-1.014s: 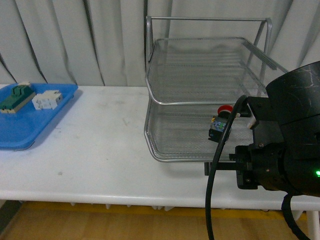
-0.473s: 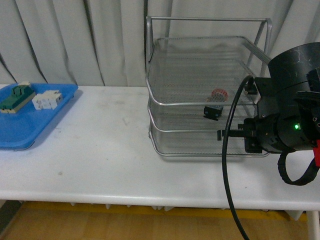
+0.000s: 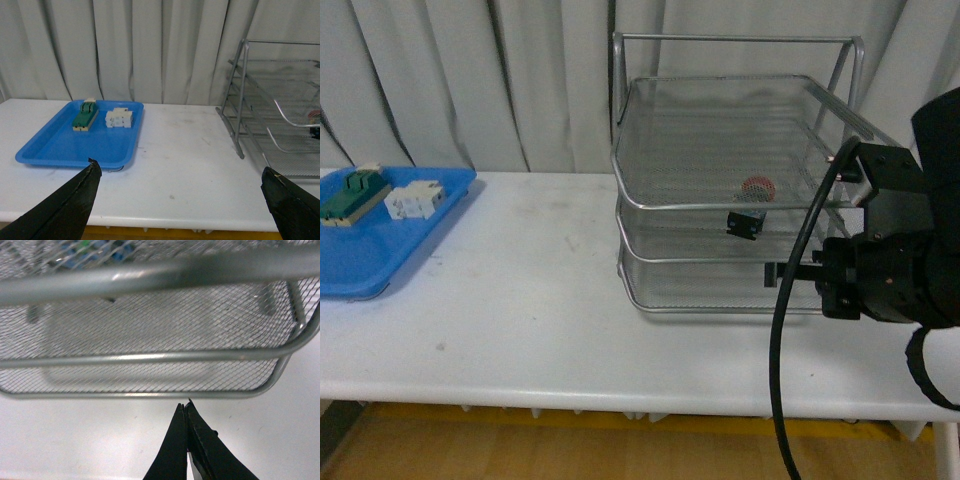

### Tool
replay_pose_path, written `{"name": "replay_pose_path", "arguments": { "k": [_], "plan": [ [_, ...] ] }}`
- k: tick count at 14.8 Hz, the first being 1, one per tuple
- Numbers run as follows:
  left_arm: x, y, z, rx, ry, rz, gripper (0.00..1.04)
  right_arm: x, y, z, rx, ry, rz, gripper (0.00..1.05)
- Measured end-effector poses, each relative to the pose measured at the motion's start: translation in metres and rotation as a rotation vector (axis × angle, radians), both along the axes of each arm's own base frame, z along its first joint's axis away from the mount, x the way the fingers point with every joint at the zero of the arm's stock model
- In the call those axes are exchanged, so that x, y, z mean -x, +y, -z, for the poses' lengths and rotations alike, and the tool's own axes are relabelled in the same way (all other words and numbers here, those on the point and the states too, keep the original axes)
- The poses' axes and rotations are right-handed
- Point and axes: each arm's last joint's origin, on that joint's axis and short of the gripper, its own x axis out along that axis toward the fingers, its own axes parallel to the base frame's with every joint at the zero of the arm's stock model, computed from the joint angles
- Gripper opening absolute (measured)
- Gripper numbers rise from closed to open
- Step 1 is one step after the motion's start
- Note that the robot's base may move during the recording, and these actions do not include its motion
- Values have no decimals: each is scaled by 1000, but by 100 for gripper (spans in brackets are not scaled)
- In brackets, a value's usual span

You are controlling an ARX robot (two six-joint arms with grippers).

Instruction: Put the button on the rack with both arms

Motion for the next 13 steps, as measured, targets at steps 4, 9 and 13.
{"name": "replay_pose_path", "arguments": {
  "k": [4, 9, 13],
  "plan": [
    [0, 0, 0, 0, 0, 0, 98, 51, -9, 6, -61, -10, -58, 2],
    [0, 0, 0, 0, 0, 0, 98, 77, -15, 11, -66, -5, -50, 2],
    [0, 0, 0, 0, -2, -1, 98, 125, -21, 10, 83, -385, 54, 2]
  ]
}}
